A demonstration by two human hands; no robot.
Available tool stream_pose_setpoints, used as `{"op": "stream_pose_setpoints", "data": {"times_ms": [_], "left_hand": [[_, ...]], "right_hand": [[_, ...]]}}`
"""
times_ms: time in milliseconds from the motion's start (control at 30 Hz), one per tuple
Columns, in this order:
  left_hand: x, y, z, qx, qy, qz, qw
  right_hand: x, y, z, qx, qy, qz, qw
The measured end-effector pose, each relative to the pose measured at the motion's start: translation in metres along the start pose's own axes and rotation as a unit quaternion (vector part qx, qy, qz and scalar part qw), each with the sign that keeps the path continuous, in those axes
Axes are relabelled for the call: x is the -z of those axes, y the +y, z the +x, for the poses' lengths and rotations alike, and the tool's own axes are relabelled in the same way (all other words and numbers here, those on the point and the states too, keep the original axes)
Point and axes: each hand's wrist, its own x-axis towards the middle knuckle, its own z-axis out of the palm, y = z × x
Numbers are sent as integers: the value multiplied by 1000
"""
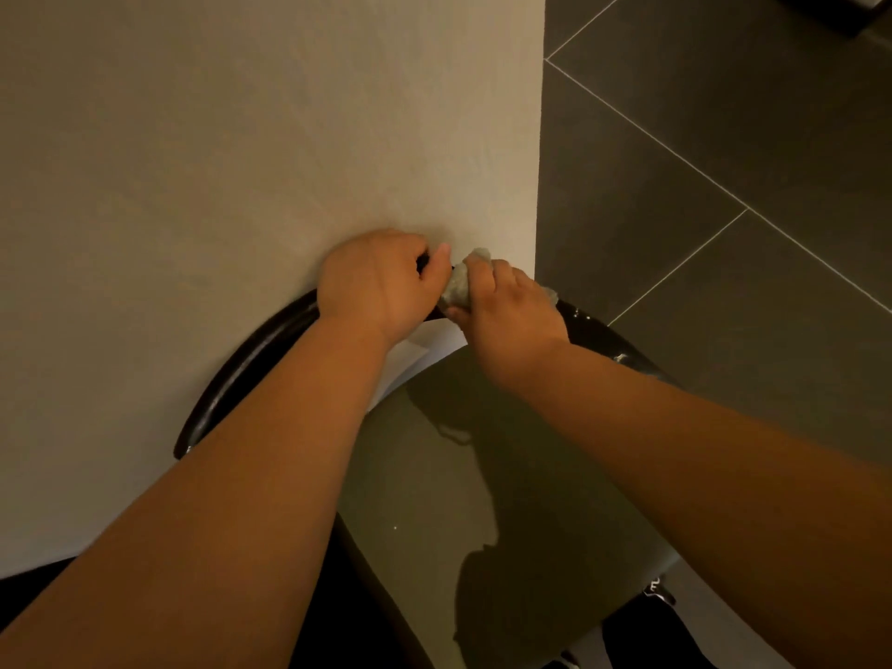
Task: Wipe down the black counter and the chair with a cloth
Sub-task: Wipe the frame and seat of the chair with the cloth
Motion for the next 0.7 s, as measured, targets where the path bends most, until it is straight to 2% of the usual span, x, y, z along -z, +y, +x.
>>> {"op": "stream_pose_setpoints", "data": {"times_ms": [67,167,300,500,700], "left_hand": [[-5,4,-2,10,48,4,999],[-14,6,-4,5,97,-8,995],[-20,3,-4,-1,110,-2,994],[-28,3,-5,15,126,22,992],[-25,3,-7,20,126,18,992]], "right_hand": [[2,17,-3,0,-21,-46,999],[5,35,-15,-50,-58,-123,990],[10,19,-8,-88,-105,-160,978],[6,16,3,12,-57,-106,993],[18,41,-14,-61,-136,-192,970]]}}
